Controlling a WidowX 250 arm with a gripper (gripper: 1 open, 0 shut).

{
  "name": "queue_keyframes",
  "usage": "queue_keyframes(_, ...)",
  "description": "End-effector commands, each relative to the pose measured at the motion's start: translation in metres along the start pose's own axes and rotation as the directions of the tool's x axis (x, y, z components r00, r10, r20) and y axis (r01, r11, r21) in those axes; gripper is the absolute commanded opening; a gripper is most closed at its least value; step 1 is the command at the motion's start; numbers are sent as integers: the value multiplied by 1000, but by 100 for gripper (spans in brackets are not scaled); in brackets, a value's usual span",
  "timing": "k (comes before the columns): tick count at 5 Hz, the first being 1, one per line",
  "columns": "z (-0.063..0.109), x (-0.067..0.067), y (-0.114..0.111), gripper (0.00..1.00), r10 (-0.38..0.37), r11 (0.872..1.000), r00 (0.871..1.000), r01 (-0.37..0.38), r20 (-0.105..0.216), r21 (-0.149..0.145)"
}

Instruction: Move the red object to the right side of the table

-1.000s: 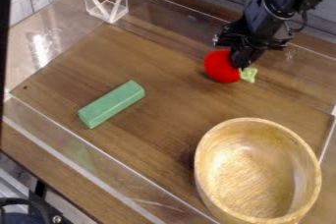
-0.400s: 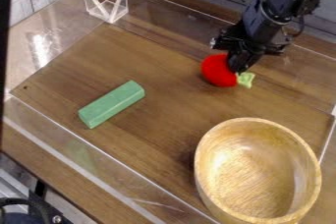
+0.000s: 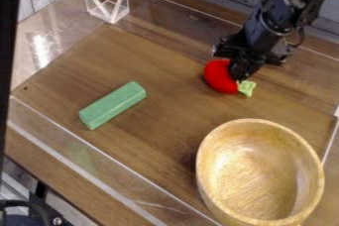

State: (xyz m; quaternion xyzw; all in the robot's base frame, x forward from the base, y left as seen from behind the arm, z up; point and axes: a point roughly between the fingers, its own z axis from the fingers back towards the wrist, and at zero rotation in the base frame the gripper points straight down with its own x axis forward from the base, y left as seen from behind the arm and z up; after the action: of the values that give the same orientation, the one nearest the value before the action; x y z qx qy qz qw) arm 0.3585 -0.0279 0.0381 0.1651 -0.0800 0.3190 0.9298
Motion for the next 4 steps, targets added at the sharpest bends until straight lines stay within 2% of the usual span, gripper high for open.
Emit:
queue_keyframes(1,2,3,7,0,-14,1000,1000,15,23,-20)
queue_keyframes(2,-8,-3,11,0,-49,999,999,50,17,-20)
queue_keyframes(4,1,-23,11,0,-127,992,992,127,11,-21)
